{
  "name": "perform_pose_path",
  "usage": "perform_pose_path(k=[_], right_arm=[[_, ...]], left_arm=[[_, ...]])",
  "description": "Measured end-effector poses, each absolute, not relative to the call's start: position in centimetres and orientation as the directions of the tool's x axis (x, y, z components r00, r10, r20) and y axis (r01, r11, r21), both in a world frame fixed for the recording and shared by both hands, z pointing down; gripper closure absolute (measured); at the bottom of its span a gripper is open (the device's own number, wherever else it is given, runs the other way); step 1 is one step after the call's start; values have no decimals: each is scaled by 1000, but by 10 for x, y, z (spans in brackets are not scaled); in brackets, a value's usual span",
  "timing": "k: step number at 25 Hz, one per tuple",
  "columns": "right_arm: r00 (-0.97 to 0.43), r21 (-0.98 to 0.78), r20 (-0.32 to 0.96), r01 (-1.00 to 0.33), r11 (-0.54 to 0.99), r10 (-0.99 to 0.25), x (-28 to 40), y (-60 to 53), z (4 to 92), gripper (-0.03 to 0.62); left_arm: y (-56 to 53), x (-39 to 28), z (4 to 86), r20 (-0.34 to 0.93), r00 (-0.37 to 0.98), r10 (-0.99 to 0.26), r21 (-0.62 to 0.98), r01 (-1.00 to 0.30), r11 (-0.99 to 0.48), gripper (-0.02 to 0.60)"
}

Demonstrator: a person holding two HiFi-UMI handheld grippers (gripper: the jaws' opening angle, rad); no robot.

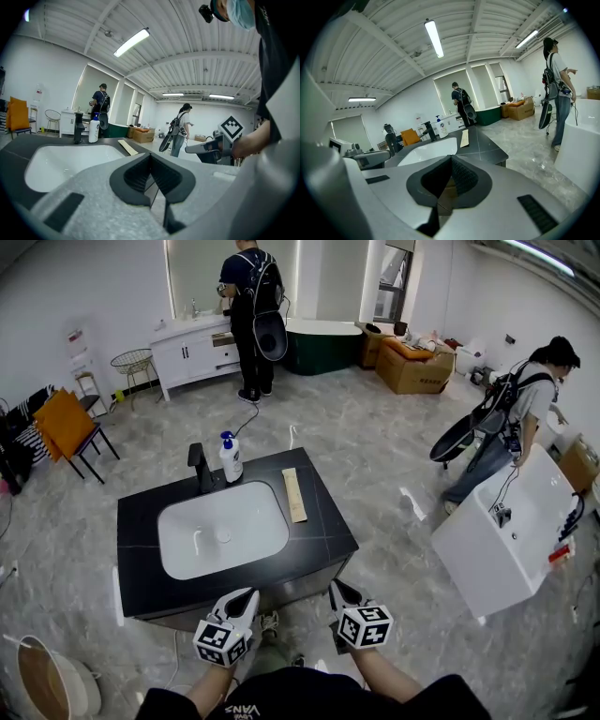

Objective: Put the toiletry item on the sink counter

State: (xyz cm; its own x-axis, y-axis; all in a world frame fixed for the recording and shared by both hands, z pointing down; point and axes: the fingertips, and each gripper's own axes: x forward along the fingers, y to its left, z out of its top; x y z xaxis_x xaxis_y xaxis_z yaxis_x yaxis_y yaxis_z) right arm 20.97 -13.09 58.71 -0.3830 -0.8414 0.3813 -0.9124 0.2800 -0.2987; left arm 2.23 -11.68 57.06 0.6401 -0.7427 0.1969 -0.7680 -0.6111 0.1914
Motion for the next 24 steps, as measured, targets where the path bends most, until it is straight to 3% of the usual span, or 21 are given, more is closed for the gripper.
perform_pose_path(k=[24], right_arm=[[-366, -276, 396, -922, 271, -842, 221, -121, 592, 595]], left_arm=[[-104, 33, 576, 215, 645, -733, 188, -764, -617, 574]])
